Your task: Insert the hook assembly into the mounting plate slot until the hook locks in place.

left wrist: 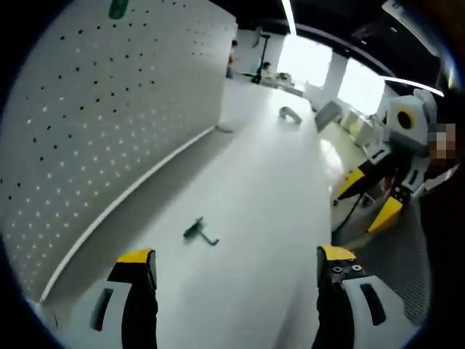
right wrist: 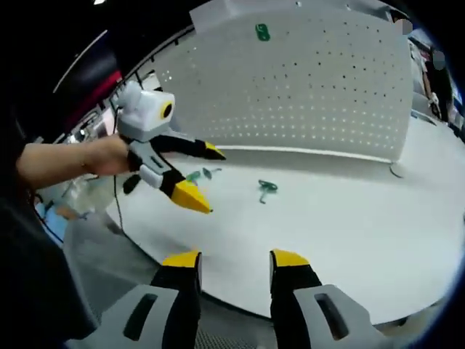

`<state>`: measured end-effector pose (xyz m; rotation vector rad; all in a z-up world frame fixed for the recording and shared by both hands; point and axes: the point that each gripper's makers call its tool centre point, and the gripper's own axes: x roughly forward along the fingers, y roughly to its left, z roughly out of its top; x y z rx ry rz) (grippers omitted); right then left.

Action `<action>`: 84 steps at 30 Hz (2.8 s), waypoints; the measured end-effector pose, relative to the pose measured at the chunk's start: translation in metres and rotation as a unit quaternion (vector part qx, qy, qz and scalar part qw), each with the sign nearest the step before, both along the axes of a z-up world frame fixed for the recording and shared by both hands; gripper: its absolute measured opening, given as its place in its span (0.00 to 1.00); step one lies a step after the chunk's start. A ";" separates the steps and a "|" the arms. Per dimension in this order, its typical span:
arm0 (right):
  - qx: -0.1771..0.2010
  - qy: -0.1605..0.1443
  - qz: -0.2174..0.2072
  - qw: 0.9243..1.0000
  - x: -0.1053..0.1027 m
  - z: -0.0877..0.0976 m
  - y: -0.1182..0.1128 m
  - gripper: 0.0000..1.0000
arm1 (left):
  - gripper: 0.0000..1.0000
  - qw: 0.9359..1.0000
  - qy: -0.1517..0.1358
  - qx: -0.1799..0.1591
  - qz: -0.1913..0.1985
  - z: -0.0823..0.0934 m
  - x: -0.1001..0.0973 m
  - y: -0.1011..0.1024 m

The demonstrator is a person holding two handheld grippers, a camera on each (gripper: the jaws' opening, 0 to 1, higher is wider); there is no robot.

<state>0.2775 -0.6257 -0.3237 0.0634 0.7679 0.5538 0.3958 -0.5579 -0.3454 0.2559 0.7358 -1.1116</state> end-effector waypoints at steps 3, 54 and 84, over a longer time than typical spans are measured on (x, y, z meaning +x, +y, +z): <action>0.002 0.002 -0.005 1.000 0.003 0.000 -0.002 0.34 | 0.93 1.000 0.007 -0.003 0.003 -0.006 0.010 -0.007; 0.022 0.056 -0.057 0.997 0.001 -0.014 -0.020 0.32 | 0.09 0.993 -0.014 0.068 -0.095 -0.074 0.055 -0.038; 0.027 0.046 -0.054 0.997 0.003 -0.011 -0.020 0.32 | 0.01 0.997 0.010 0.059 -0.046 -0.035 0.042 -0.020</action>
